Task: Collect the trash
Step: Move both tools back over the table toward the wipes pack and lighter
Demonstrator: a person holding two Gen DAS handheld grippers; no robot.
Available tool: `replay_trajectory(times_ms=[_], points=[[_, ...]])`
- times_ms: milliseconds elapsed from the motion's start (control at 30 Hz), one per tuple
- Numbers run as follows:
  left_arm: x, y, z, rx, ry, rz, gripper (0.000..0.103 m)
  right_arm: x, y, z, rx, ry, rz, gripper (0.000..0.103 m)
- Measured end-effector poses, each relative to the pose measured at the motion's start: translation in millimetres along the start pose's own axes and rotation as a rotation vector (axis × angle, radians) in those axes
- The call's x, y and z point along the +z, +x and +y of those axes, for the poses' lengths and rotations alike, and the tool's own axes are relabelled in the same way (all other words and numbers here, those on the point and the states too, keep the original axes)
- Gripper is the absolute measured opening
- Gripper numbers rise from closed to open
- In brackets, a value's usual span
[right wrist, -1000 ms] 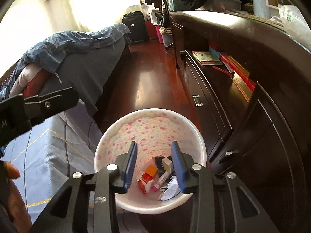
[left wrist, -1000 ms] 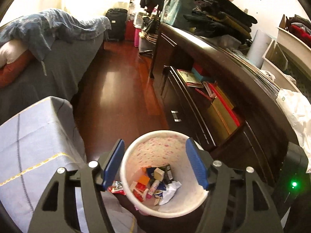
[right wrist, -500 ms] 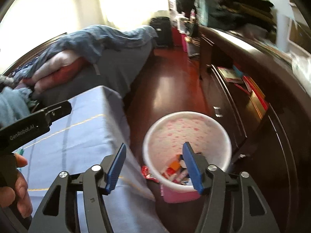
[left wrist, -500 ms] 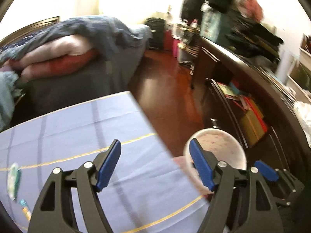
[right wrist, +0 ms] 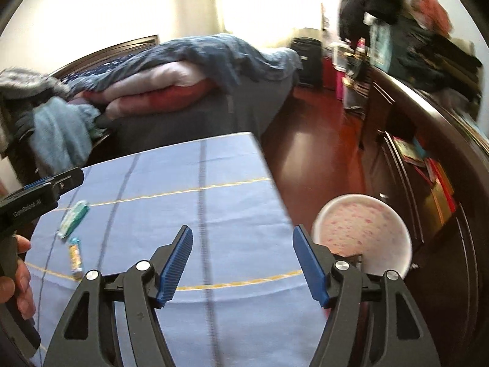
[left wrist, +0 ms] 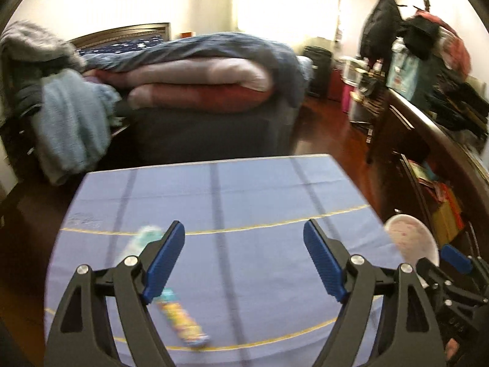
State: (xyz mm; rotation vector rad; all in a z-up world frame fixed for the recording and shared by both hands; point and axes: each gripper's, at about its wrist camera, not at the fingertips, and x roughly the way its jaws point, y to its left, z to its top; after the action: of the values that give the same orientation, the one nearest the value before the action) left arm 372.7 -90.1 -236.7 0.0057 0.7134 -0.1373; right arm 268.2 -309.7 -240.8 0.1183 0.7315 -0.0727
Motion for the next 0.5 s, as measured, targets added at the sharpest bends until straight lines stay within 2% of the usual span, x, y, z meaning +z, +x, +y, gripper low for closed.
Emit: replay_trajectory(times_ms=[233,500], points=[[-11,-7,66,0.072,-0.068,0.021,0.082,9,-2,68,0.084,-0.095,-0.017,0.070],[-18,3,113,0.105,-0.106,0.041,0.082,8,9,126,0.154,-0.157,0.007,0.071]])
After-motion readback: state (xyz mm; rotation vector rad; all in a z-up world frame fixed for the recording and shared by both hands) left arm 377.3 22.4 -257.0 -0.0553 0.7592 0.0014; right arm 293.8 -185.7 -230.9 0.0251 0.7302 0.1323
